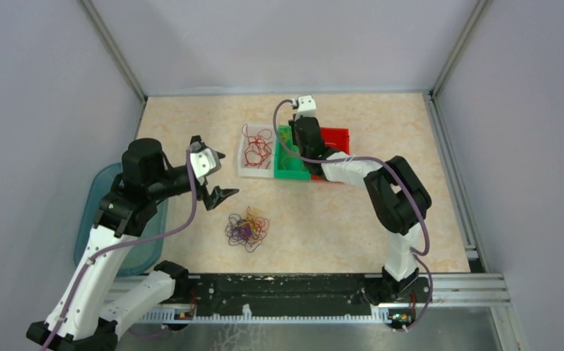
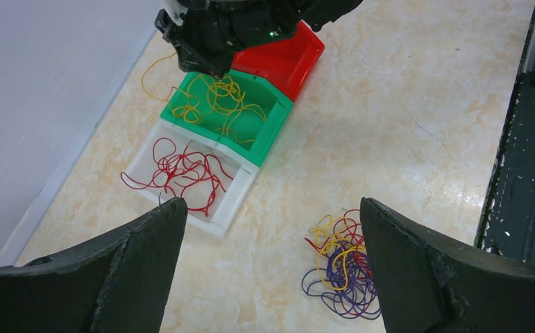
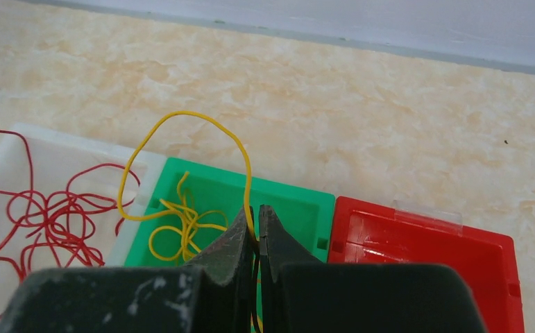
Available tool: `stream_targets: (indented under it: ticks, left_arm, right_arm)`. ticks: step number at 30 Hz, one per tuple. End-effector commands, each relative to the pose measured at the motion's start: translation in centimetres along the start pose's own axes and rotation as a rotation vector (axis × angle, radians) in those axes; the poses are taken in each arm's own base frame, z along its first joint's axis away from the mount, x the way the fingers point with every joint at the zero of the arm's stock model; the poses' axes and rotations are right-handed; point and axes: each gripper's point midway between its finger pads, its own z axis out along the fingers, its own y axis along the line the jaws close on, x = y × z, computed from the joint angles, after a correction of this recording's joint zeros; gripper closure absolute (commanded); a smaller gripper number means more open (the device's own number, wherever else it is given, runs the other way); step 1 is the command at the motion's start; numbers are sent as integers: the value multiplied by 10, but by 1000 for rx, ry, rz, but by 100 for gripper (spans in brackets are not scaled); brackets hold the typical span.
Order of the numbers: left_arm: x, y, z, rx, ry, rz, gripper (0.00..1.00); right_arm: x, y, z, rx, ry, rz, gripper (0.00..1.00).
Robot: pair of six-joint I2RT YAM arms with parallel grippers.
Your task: Untangle the cables
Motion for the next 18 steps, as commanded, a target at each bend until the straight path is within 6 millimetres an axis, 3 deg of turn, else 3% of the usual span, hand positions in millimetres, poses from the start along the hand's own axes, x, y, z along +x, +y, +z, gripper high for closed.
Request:
stream_targets:
  ticks: [1,3,6,11,18]
  left_arm:
    - [-1,-3,-3,0,-1,18,0]
    - [-1,-2,-3,-1,-2,20,0]
    - [-1,-1,-3,-4,-1,28,0]
    - [5,-4,-3,5,15,46,0]
    - [21,-7,3,31,45,58,0]
  right_arm:
    - [-18,2,10,53,-36,-45,100]
    - [-14,5,14,54,-27,-57,99]
    - [-13,10,16,48,-17,-57,79]
    - [-34,8,5,45,-58,-23,50]
    - [-64,2,-33,-20,-107,31,40]
